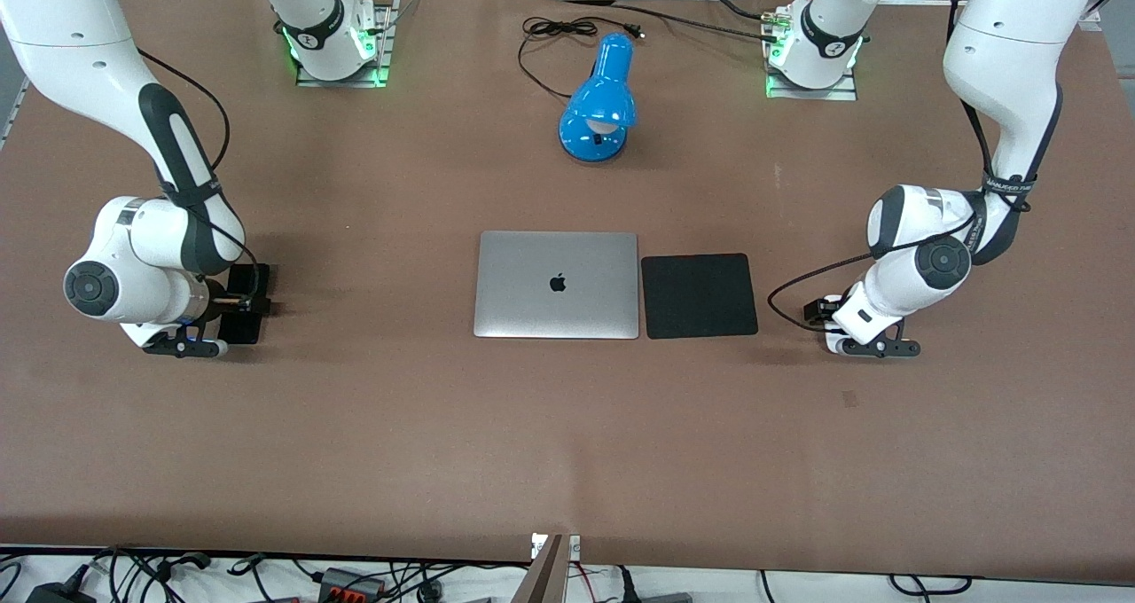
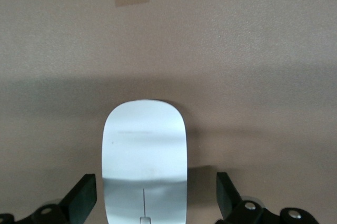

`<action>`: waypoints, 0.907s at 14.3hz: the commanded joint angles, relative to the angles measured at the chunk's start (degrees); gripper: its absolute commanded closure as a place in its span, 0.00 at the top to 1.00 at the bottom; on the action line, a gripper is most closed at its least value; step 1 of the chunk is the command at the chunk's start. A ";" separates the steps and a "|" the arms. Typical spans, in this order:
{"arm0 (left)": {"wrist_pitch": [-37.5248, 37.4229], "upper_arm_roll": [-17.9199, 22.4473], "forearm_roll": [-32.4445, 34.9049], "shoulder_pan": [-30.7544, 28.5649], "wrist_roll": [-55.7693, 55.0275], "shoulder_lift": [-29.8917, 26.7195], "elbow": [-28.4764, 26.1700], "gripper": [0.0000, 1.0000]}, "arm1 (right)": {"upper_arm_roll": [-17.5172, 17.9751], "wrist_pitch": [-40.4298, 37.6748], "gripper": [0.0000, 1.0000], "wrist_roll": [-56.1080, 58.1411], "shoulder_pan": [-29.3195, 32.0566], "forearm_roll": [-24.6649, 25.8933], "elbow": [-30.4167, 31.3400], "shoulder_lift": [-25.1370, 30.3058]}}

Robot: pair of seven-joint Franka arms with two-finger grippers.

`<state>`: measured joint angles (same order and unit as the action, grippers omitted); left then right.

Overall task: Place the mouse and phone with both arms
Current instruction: 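Close the right gripper on the phone while the left gripper grips the mouse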

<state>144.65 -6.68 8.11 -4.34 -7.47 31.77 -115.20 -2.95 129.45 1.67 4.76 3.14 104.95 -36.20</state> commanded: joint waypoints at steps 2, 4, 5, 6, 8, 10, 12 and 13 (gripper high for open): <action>1.07 -0.17 1.47 -0.40 0.61 -0.04 -0.29 0.88 | 0.14 0.28 1.00 -0.44 -0.01 0.90 -0.80 -0.98; 1.60 -0.17 1.47 -0.40 0.61 0.13 -0.29 0.76 | 0.14 0.19 1.00 0.26 -0.01 1.08 -0.72 -0.98; 1.78 -0.17 1.47 -0.49 0.61 0.13 -0.29 0.66 | 0.14 -0.07 0.80 0.18 -0.19 1.08 -0.72 -1.07; 1.78 -0.17 1.47 -0.40 0.61 0.13 -0.29 0.55 | 0.14 -0.16 0.55 0.09 -0.19 0.99 -0.63 -1.07; 1.78 -0.17 1.47 -0.49 0.61 0.13 -0.20 0.42 | 0.23 -0.25 0.27 0.26 -0.19 1.08 -0.63 -1.07; 1.25 -0.17 1.47 -0.40 0.52 -0.13 -0.11 0.40 | 0.57 -0.25 0.21 0.44 -0.36 0.99 -0.80 -0.28; -0.93 -1.04 1.47 0.21 0.00 -1.44 0.15 0.38 | 0.93 -2.17 0.21 0.00 -1.50 0.73 -0.98 2.44; -3.73 -1.75 1.47 0.47 -0.27 -2.58 0.24 0.38 | 1.71 -3.49 0.21 -0.52 -2.99 0.29 -2.20 3.14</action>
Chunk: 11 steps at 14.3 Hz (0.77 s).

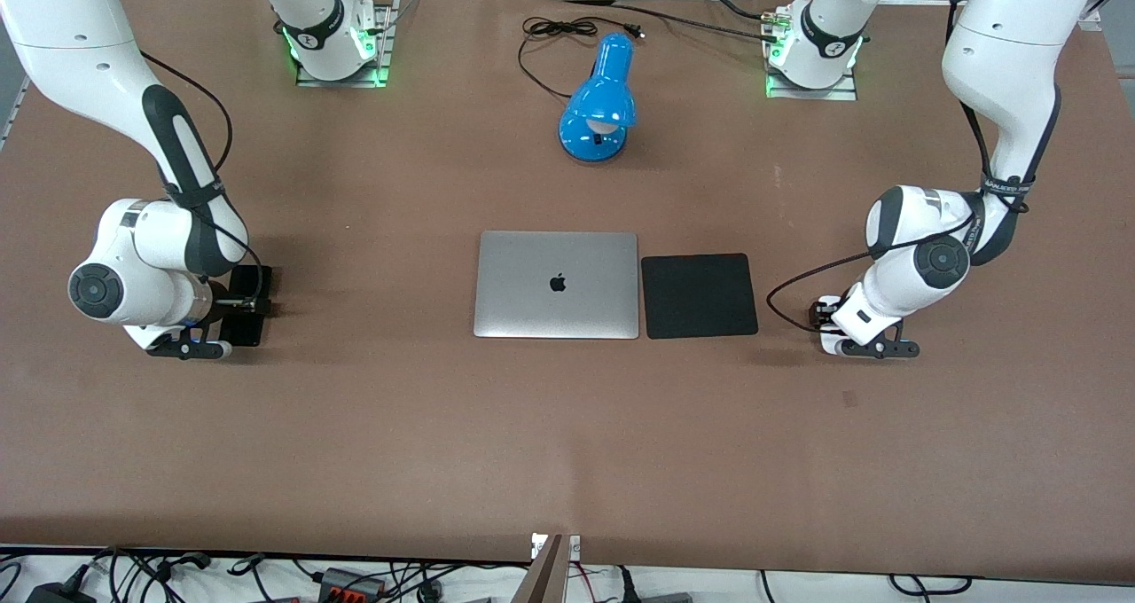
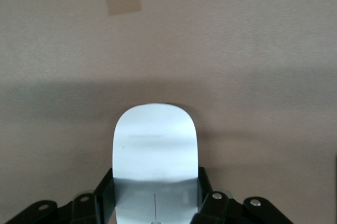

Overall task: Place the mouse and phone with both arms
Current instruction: 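Carry the phone beside the laptop while the left gripper carries the mouse over the pad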

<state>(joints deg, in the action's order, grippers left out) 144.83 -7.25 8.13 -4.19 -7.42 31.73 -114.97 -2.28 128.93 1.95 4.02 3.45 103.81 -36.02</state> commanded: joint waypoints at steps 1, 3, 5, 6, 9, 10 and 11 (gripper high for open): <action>-6.38 -3.54 1.37 0.41 -0.92 -3.68 0.00 0.38 | 1.23 -4.55 0.21 -1.86 -4.35 -0.20 -2.72 3.06; -7.81 -6.27 1.36 0.76 -4.25 -4.74 0.00 0.38 | 1.40 -5.62 0.21 -7.37 -8.21 -0.29 -5.28 2.71; -7.81 -9.70 1.36 1.20 -6.54 -4.83 0.00 0.35 | 2.54 -5.44 0.21 -14.05 -12.79 -0.38 -5.38 2.62; -7.81 -11.45 1.36 1.55 -8.55 -4.49 0.00 0.31 | 3.42 -5.09 0.21 -17.48 -14.90 -0.72 -5.38 2.36; -7.64 -12.79 1.36 7.42 -16.29 -3.61 0.35 0.31 | 4.39 -1.94 0.21 -22.87 -20.70 -4.15 -5.46 0.34; -7.64 -12.79 1.36 8.57 -17.09 -2.82 1.23 0.31 | 4.39 -1.06 0.21 -23.92 -21.59 -4.68 -5.46 -0.54; -7.55 -12.79 1.36 9.28 -18.06 -1.77 1.84 0.31 | 4.48 -0.79 0.21 -24.71 -21.77 -5.03 -5.46 -1.50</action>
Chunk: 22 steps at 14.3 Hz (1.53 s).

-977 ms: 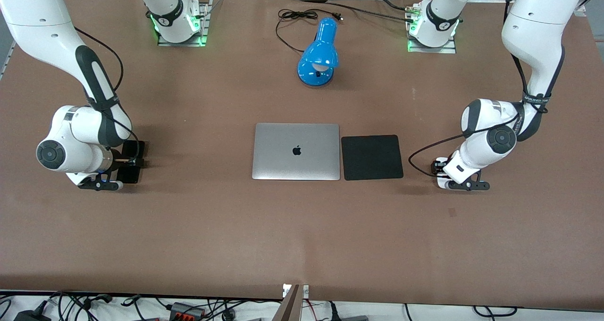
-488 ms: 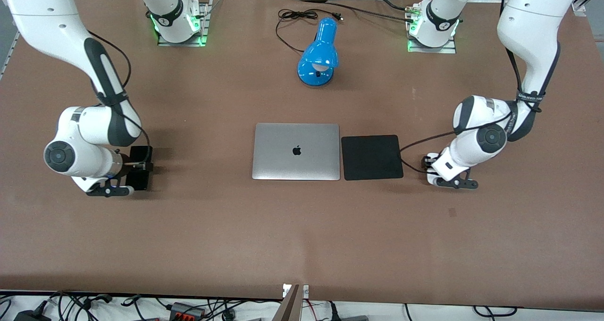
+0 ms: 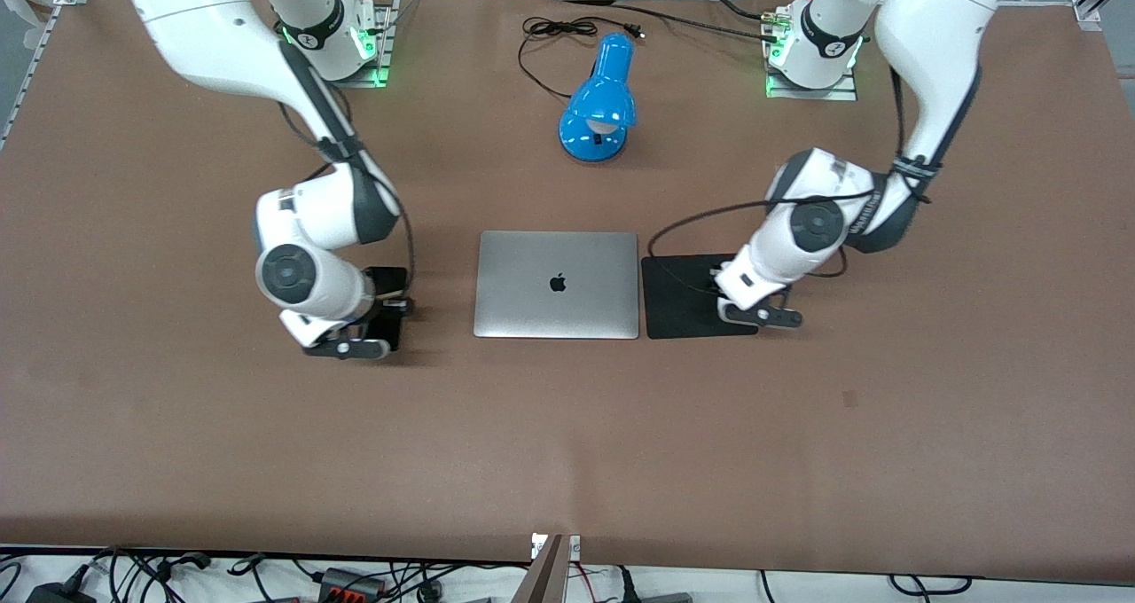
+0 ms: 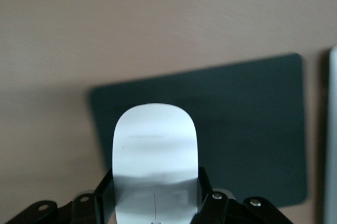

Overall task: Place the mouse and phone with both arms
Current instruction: 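Carry the phone beside the laptop while the left gripper carries the mouse over the pad, then lower the phone and open the right gripper while the left gripper releases the mouse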

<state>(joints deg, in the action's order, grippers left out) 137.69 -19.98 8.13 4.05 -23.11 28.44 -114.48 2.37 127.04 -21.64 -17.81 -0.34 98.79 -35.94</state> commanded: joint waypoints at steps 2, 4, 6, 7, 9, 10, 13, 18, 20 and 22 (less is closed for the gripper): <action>0.12 0.02 1.36 2.89 -4.13 3.28 2.59 0.31 | -0.08 1.28 0.21 -1.22 -0.82 -3.42 -0.35 -2.38; 0.21 0.37 1.36 4.38 -4.84 5.22 3.99 0.32 | -0.08 1.28 0.21 -0.87 -2.14 -3.61 -0.17 -2.73; 0.21 0.64 1.36 4.65 -4.93 6.27 4.96 0.34 | -0.08 1.54 0.22 -0.87 -2.93 -3.52 -0.09 -3.52; 0.21 0.64 1.36 4.65 -4.93 6.80 5.66 0.34 | -0.08 1.72 0.23 -0.78 -3.02 -3.52 0.09 -3.52; 0.21 1.08 1.36 4.57 -5.19 7.42 5.93 0.45 | -0.08 1.63 0.76 -1.30 -2.93 -3.61 0.00 -3.52; 0.21 1.34 1.36 4.65 -5.89 7.51 5.93 0.59 | -0.17 1.37 1.00 -1.30 -2.76 -3.61 -0.08 -3.44; -0.66 1.43 1.45 4.13 -7.04 6.81 6.37 1.00 | -0.35 0.84 1.00 -0.69 -2.41 -3.61 -0.70 -0.20; -18.22 1.43 1.98 1.15 -6.52 0.15 14.01 1.00 | -0.79 -10.55 1.00 0.36 1.36 -2.56 -7.00 8.42; -21.57 0.99 2.07 -2.27 -6.07 -5.20 14.11 1.00 | -0.87 -19.50 1.00 1.59 4.00 -2.38 -14.81 9.48; -26.49 0.90 1.98 -4.12 -5.37 -10.66 14.28 1.00 | -0.87 -27.42 1.00 3.78 6.72 -2.29 -21.76 9.48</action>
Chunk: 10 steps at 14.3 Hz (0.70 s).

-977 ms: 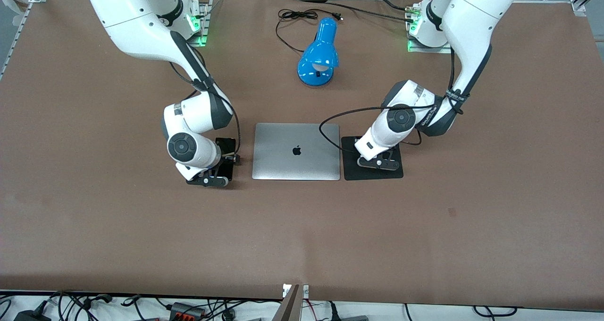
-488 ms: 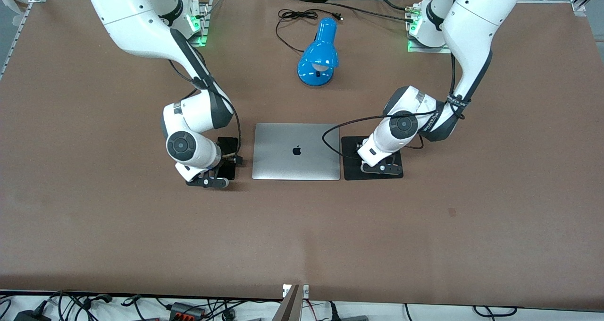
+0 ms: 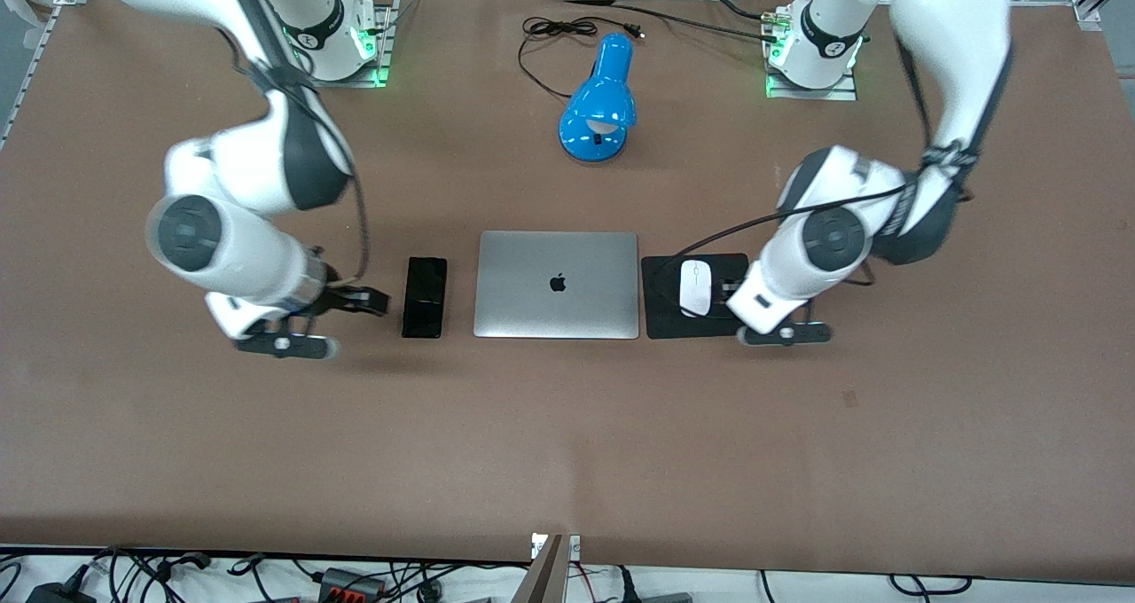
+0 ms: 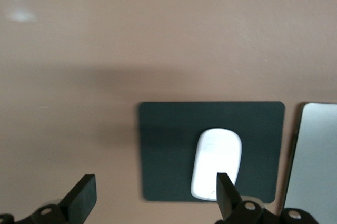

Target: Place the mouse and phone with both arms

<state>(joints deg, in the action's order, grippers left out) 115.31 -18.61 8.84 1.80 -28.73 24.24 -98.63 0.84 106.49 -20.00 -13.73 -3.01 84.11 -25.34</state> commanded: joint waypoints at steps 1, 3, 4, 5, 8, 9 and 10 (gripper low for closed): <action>-6.13 -0.46 1.27 -2.84 1.39 -9.70 -1.39 1.00 | 0.65 -9.69 1.00 3.38 3.70 1.24 -9.73 -1.11; -10.52 -0.73 0.39 -6.43 7.07 -14.55 -0.60 1.00 | 0.57 -11.56 1.00 4.53 6.33 1.78 -12.82 0.20; -13.42 -0.64 -0.22 -7.50 10.33 -15.79 1.32 1.00 | 0.65 -11.57 1.00 5.05 8.26 1.78 -13.00 1.34; -16.75 -0.47 -0.84 -8.03 12.71 -16.58 3.08 1.00 | 0.48 -11.65 1.00 6.80 9.76 1.69 -13.01 2.22; -20.30 -0.03 -3.11 -9.79 15.01 -16.68 6.78 1.00 | 0.13 -11.65 1.00 17.69 14.41 1.78 -12.92 5.30; -19.95 0.41 -6.87 -9.71 15.11 -17.03 6.61 1.00 | 0.21 -11.39 1.00 19.54 16.00 1.52 -12.74 5.91; -19.95 1.55 -8.82 -9.18 14.59 -17.64 6.52 1.00 | 0.13 -11.39 1.00 20.87 16.36 1.86 -12.57 6.70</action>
<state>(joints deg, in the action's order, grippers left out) 96.04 -18.16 3.92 -7.83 -15.19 6.21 -93.00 0.31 95.77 -2.53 0.89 -1.52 71.10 -20.40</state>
